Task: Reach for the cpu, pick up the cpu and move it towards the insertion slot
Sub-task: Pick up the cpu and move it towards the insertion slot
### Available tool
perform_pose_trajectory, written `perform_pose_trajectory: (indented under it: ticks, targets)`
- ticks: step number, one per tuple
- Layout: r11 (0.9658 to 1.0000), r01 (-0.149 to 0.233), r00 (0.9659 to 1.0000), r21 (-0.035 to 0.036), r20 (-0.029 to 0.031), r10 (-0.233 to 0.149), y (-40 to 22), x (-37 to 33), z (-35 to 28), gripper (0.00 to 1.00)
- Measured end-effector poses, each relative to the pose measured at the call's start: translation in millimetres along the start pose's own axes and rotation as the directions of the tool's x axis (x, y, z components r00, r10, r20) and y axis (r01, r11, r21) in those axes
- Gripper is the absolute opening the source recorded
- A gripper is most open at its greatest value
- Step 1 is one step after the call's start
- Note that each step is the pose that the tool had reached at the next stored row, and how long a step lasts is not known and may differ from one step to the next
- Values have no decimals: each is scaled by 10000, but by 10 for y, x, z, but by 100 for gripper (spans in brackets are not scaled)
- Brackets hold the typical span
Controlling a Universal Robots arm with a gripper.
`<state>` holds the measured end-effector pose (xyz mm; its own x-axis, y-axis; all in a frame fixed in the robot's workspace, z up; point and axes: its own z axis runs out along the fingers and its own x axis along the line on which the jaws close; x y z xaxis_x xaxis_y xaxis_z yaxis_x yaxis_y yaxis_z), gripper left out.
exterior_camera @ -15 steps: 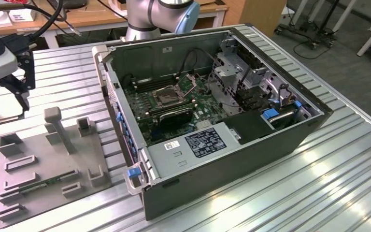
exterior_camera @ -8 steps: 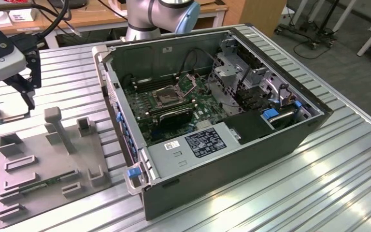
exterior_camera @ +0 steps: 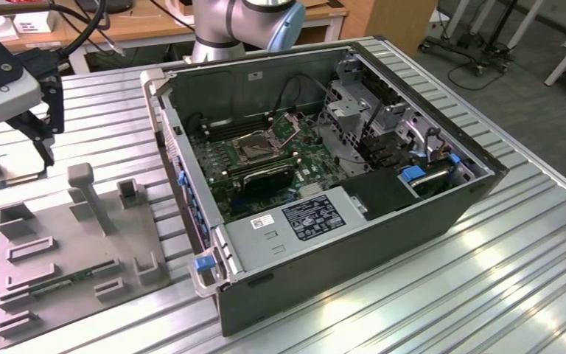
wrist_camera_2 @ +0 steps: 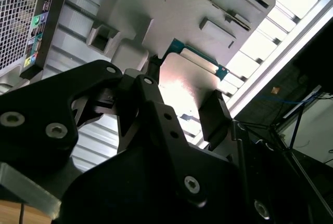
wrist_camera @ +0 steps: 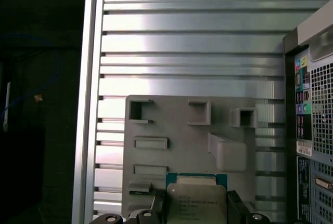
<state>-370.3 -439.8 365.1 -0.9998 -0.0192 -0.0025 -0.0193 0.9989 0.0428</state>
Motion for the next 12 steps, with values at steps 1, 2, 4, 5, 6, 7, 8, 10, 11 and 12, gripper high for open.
perform_pose_trajectory:
  ticks: [1, 2, 4, 5, 6, 7, 8, 10, 11, 12]
  targets:
    - [10000, 0, 10000, -1, 0, 0, 0, 0, -12, 54]
    - [10000, 0, 10000, 0, 0, 0, 1, 0, -24, 54]
    - [10000, 0, 10000, 0, 0, 0, 2, 0, -47, 54]
    - [10000, 0, 10000, 0, 0, 0, 2, 0, -60, 54]
    - [10000, 1, 10000, -1, 1, -1, 3, 0, -71, 54]
    - [10000, 0, 10000, -1, 1, 0, 3, 0, -80, 54]
    - [10000, 1, 10000, -2, 2, -1, 3, 0, -85, 54]
    - [10000, 1, 10000, -2, 3, -1, 3, 0, -86, 54]
    - [10000, 0, 10000, -1, 1, 0, 4, 0, -88, 54]
    - [10000, 0, 10000, -1, 1, 0, 4, 0, -88, 54]
